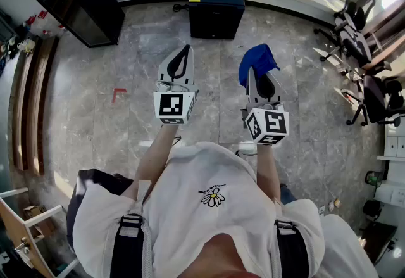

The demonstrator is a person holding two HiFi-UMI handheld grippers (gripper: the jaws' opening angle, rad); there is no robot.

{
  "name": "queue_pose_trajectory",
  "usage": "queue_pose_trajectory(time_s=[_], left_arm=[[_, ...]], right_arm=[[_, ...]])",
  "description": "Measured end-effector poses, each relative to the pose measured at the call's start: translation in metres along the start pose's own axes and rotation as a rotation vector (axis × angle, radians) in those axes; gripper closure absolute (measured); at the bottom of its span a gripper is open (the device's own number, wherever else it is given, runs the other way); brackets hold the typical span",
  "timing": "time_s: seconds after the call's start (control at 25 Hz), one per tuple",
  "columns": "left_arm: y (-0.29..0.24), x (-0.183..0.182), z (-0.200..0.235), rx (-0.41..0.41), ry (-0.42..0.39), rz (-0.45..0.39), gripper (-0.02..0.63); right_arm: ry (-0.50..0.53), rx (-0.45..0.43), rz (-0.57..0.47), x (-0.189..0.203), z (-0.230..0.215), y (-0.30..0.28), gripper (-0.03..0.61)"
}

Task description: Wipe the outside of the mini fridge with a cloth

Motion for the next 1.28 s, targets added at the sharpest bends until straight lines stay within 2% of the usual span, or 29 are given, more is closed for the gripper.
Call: queue_pose_trajectory(time_s=[0.2, 0.4, 0.6, 0.96, 1.08, 1.28], left_arm=[[-0.024, 0.001, 0.002, 0.003, 0.003, -0.005, 0.609], [-0.052, 0.025, -0.009, 0.005, -0.003, 0.045, 0.609], [-0.119, 0.049, -0.025, -0.008, -0.026, 0.079, 0.609], [-0.251, 0.054, -0.041, -0.096, -0.024, 0.079, 0.609], [-0.287, 0.055, -0.038, -0.116, -0.026, 0.083, 0.609], [-0.329, 0.069, -0.009, -0.142, -0.031, 0.097, 0.609]], right_arm=[[-0.006, 0.002, -0.006, -0.002, -0.018, -0.017, 0.517], [-0.031, 0.001, 0.019, 0.016, -0.053, -0.032, 0.517], [-0.056, -0.005, 0.018, 0.025, -0.120, -0.077, 0.517], [-0.041, -0.080, 0.019, -0.001, -0.235, -0.175, 0.517], [-0.037, -0.116, 0.040, -0.004, -0.258, -0.212, 0.517], [-0.037, -0.149, 0.063, 0.003, -0.262, -0.271, 0.518]])
Point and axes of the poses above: the fingertips, and each gripper's own axes: y backward along the fingers, z to its left, x out of its underside, the point moved 1 cm from there along y, backward along the fingers, and after that the axes turned 12 degrees about -x, right-handed, at the moved point
